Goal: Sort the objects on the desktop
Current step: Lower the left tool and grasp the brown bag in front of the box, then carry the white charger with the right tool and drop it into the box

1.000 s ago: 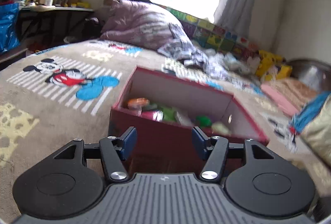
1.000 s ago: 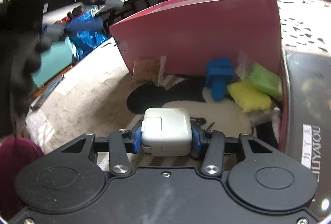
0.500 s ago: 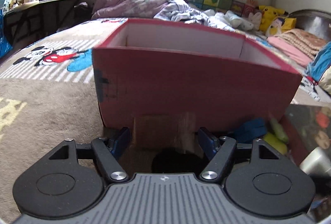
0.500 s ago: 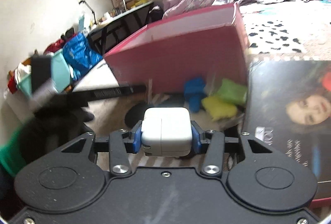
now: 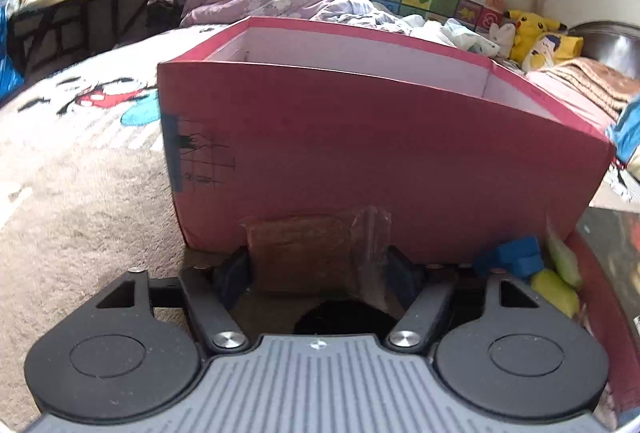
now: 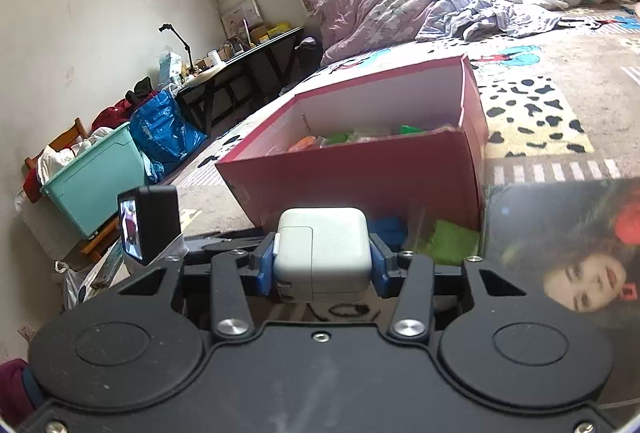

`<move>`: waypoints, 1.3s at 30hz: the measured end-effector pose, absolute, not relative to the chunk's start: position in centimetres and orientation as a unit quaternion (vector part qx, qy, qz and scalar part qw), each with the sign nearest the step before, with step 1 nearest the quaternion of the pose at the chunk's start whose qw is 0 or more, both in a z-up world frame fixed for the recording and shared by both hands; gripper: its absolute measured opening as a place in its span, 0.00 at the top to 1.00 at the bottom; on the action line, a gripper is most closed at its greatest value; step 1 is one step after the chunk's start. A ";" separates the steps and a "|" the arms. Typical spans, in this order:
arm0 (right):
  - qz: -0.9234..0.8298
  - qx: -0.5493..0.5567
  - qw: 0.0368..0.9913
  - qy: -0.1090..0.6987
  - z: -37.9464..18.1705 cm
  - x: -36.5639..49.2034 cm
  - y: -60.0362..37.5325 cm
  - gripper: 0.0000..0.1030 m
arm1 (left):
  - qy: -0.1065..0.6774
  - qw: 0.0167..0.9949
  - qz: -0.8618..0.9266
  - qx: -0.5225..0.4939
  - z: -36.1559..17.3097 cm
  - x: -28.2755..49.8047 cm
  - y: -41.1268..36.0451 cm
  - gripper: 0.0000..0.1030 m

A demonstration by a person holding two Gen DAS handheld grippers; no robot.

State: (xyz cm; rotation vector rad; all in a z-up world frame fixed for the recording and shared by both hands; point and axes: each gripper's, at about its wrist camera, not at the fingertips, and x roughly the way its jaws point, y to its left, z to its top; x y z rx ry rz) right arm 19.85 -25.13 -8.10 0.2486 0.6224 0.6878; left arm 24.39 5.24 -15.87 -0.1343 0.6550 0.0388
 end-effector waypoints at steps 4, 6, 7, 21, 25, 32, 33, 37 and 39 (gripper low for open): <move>0.335 0.112 0.889 0.292 -6.5 21.3 -24.7 0.56 | 0.331 0.941 0.003 -0.075 -15.6 24.1 5.4 0.48; 0.336 0.104 0.891 0.286 -5.5 22.2 -24.4 0.56 | 0.333 0.940 -0.013 -0.080 -15.3 23.8 5.2 0.48; 0.336 0.099 0.893 0.283 -4.9 22.8 -24.2 0.56 | 0.332 0.940 -0.020 -0.076 -15.2 23.8 4.9 0.49; 0.300 -0.002 0.883 0.360 -4.4 33.9 -18.5 0.56 | 0.331 0.937 -0.066 -0.089 -14.4 23.4 3.8 0.49; 0.293 -0.024 0.870 0.395 -5.7 35.6 -17.1 0.56 | 0.329 0.937 -0.073 -0.096 -14.2 23.4 3.9 0.49; 0.287 -0.025 0.870 0.400 -5.8 35.2 -17.4 0.56 | 0.324 0.937 -0.083 -0.098 -14.0 23.3 4.0 0.49; 0.287 -0.023 0.873 0.394 -5.6 34.8 -17.8 0.56 | 0.324 0.937 -0.083 -0.098 -14.0 23.3 4.0 0.49; 0.286 -0.017 0.883 0.373 -5.0 33.1 -19.1 0.52 | 0.326 0.937 -0.085 -0.098 -14.1 23.4 4.1 0.49; 0.285 -0.014 0.887 0.362 -4.7 32.2 -19.8 0.48 | 0.326 0.937 -0.083 -0.097 -14.1 23.3 4.1 0.49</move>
